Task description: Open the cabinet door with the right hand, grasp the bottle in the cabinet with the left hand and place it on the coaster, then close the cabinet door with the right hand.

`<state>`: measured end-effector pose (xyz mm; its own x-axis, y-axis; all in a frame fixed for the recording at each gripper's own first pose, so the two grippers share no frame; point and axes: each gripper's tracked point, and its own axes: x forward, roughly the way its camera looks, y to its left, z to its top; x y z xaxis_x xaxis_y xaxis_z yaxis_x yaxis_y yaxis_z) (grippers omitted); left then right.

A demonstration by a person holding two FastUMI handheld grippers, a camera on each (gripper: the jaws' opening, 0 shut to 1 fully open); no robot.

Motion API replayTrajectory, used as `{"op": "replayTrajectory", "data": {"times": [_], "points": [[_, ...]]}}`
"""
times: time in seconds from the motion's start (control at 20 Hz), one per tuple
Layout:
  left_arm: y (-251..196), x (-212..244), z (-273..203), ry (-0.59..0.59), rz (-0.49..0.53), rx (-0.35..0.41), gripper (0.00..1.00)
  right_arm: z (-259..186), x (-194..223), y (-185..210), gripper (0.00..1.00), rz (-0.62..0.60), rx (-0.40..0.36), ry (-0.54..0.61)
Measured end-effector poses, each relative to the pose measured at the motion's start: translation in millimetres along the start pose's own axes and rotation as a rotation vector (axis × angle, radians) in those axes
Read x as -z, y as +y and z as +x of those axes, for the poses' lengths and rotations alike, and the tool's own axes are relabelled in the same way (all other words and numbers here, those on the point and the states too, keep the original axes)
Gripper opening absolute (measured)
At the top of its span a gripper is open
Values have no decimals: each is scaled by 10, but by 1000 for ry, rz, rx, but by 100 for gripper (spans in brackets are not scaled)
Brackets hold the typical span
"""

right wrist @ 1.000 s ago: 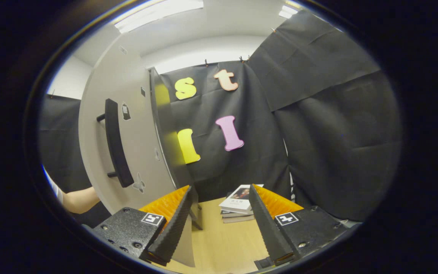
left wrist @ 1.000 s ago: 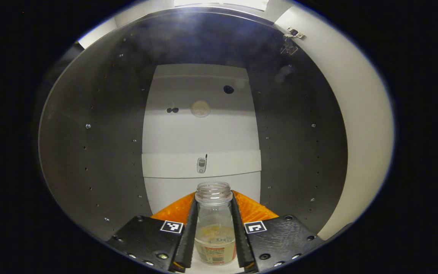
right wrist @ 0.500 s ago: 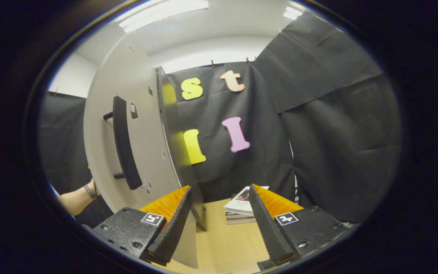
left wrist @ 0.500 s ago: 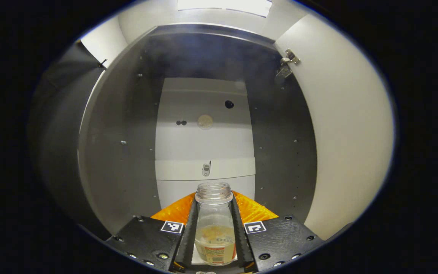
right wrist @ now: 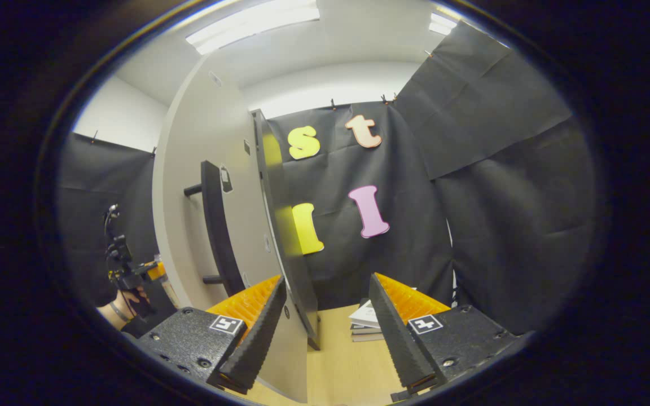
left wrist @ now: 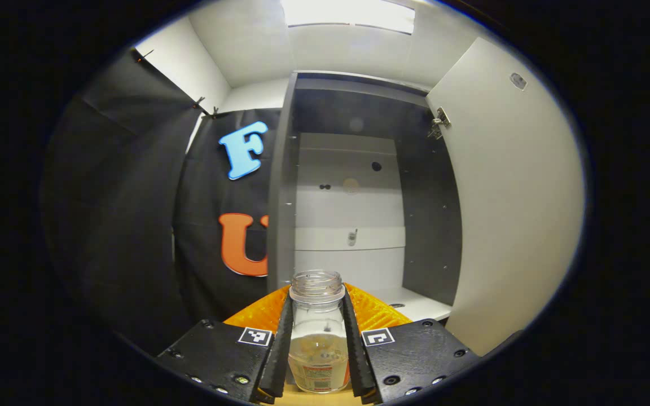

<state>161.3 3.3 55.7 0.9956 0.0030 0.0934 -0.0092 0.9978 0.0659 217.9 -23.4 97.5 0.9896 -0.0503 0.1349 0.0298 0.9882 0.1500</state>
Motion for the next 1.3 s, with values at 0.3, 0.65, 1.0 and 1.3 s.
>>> {"op": "replayTrajectory", "data": {"times": [0.3, 0.65, 1.0, 1.3], "points": [[421, 789, -598, 66, 123, -165, 43, -70, -191, 113, 92, -38, -2, -40], [655, 1627, -981, 83, 170, -279, 43, -194, -433, 94, 92, -126, 103, -49], [692, 2292, -1037, 123, 98, -289, 43, -251, -490, 284, 92, -111, 110, -50], [908, 2568, -1098, 121, 78, -351, 43, -300, -500, 272, 92, -130, 149, -28]]}}
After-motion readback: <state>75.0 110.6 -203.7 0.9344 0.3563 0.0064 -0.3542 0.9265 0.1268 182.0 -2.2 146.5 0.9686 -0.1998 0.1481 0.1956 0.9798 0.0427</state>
